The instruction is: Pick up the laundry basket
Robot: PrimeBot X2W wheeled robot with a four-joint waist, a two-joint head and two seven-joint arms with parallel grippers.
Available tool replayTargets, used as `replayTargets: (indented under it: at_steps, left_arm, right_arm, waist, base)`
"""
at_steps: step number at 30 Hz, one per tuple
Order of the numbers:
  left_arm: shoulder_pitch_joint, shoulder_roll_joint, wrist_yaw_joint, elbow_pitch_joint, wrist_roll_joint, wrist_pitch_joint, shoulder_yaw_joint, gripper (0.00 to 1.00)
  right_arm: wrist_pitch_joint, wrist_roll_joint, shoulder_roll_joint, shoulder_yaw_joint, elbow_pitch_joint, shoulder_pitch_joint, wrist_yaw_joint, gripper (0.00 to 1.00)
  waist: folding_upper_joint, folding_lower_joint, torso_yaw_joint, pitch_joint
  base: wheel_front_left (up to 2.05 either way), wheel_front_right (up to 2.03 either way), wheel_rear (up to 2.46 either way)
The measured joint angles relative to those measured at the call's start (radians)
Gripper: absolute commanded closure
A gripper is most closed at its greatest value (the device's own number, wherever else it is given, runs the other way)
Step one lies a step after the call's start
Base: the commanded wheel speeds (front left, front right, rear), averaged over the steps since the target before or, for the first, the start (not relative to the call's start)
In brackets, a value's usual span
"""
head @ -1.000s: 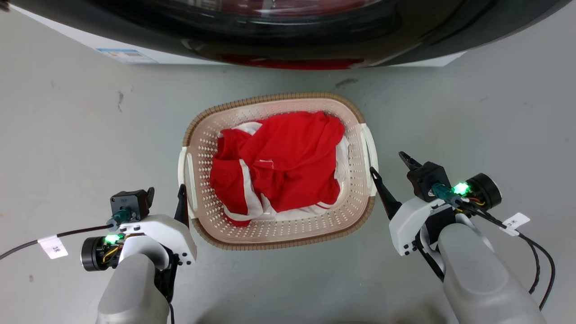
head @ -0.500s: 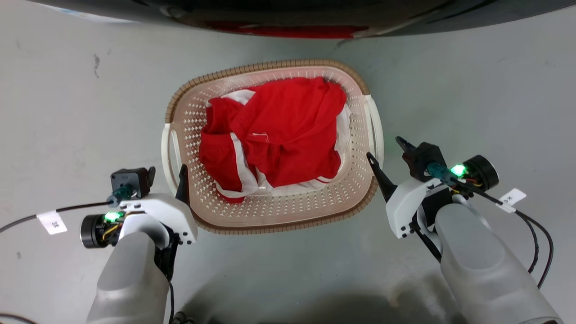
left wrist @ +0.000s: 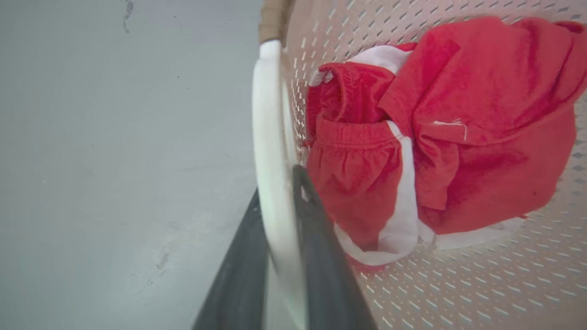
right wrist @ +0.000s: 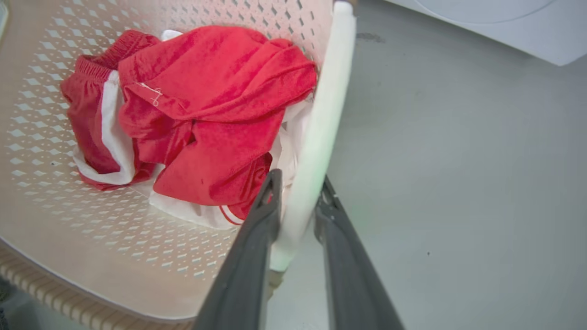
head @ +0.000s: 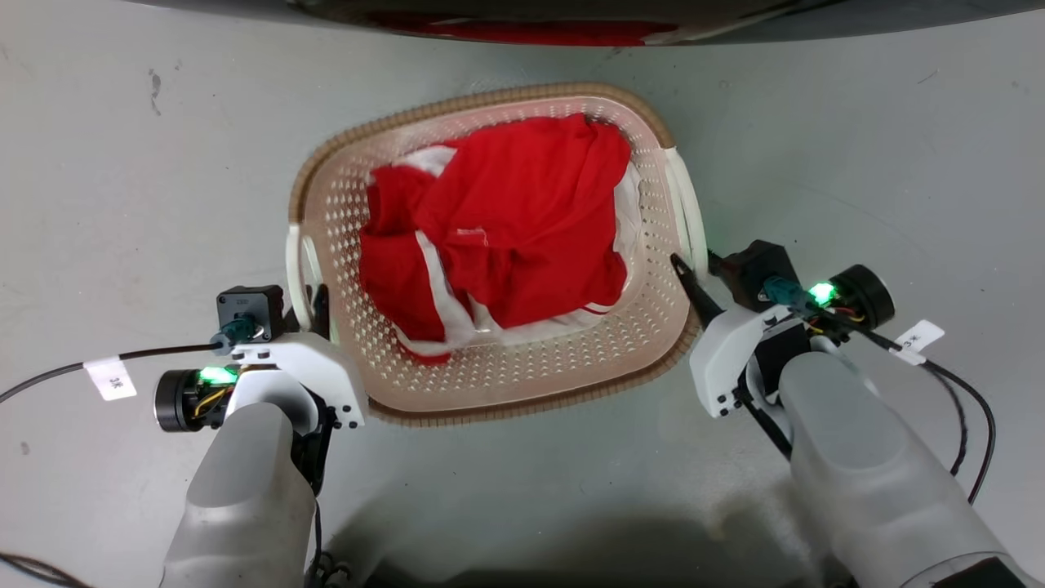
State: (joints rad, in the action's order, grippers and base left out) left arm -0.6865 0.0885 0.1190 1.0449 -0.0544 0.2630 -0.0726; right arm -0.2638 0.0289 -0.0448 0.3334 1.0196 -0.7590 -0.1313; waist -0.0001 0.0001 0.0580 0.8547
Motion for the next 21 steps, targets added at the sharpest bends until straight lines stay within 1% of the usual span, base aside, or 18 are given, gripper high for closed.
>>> replayTargets:
  at_steps: [6, 12, 13, 14, 21]
  left_arm:
    - [-0.012, -0.005, 0.002, 0.019, -0.003, 0.000, 0.011, 1.00]
    - [-0.003, -0.010, 0.004, 0.036, -0.014, 0.000, 0.025, 1.00]
    - [0.002, -0.012, 0.004, 0.041, -0.016, 0.000, 0.028, 1.00]
    - [0.016, -0.013, 0.004, 0.067, -0.021, 0.000, 0.037, 1.00]
    - [0.038, -0.022, 0.009, 0.169, -0.045, 0.000, 0.088, 1.00]
  right_arm:
    - [0.000, -0.024, -0.005, 0.017, 0.017, -0.009, 0.000, 1.00]
    - [0.000, -0.058, -0.006, 0.048, 0.043, 0.009, 0.000, 1.00]
    - [0.000, -0.067, -0.006, 0.057, 0.049, 0.013, 0.001, 1.00]
    - [0.000, -0.093, -0.006, 0.082, 0.074, 0.028, 0.000, 1.00]
    - [0.001, -0.158, -0.007, 0.140, 0.158, 0.072, 0.001, 1.00]
  waist:
    - [0.0000, 0.0000, 0.002, -0.012]
    - [0.0000, 0.0000, 0.009, -0.066]
    - [0.0000, 0.0000, 0.010, -0.078]
    - [0.0000, 0.0000, 0.011, -0.120]
    - [0.0001, 0.0000, 0.005, -0.242]
  base:
    - [0.00, 0.00, 0.00]
    - [0.00, 0.00, 0.00]
    - [0.00, 0.00, 0.00]
    - [0.00, 0.00, 0.00]
    - [0.00, 0.00, 0.00]
